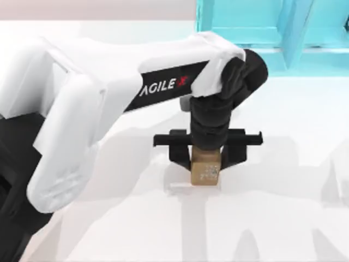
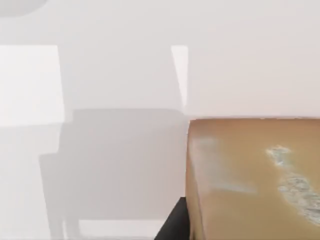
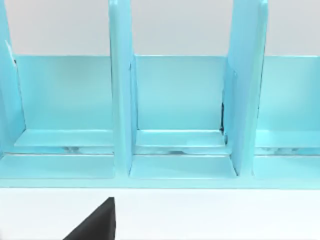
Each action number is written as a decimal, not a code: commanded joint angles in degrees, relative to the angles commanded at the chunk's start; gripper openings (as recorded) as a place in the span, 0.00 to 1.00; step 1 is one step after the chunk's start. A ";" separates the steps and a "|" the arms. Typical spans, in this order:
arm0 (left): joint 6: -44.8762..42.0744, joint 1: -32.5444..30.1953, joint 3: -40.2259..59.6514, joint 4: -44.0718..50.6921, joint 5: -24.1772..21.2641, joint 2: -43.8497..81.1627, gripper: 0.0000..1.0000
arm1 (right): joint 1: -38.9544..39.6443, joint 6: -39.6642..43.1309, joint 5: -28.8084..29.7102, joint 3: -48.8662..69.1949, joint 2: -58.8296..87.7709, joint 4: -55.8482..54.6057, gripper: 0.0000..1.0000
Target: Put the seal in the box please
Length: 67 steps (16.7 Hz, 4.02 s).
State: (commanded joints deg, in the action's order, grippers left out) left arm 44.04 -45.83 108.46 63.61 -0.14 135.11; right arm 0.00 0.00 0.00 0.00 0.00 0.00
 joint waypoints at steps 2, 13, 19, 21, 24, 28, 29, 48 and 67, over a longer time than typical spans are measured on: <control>0.00 0.00 0.00 0.00 0.00 0.00 0.00 | 0.00 0.00 0.00 0.00 0.00 0.00 1.00; 0.10 -0.18 18.88 19.77 -0.04 -0.69 0.00 | 0.00 0.00 0.00 0.00 0.00 0.00 1.00; -0.01 -0.06 21.14 21.99 0.00 -0.78 0.00 | 0.00 0.00 0.00 0.00 0.00 0.00 1.00; -0.76 0.68 20.66 21.98 -0.02 -1.14 0.00 | 0.00 0.00 0.00 0.00 0.00 0.00 1.00; -6.21 6.02 17.33 21.67 -0.09 -3.87 0.00 | 0.00 0.00 0.00 0.00 0.00 0.00 1.00; -21.02 20.96 9.02 20.57 -0.11 -10.87 0.00 | 0.00 0.00 0.00 0.00 0.00 0.00 1.00; -25.68 25.70 6.44 20.22 -0.08 -12.97 0.00 | 0.00 0.00 0.00 0.00 0.00 0.00 1.00; -61.43 61.39 -20.11 12.03 0.05 -32.04 0.00 | 0.00 0.00 0.00 0.00 0.00 0.00 1.00; -61.43 61.86 -29.74 1.45 0.10 -31.51 0.68 | 0.00 0.00 0.00 0.00 0.00 0.00 1.00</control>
State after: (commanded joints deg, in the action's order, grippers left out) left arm -17.39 16.03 78.71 65.06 -0.04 103.60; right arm 0.00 0.00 0.00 0.00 0.00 0.00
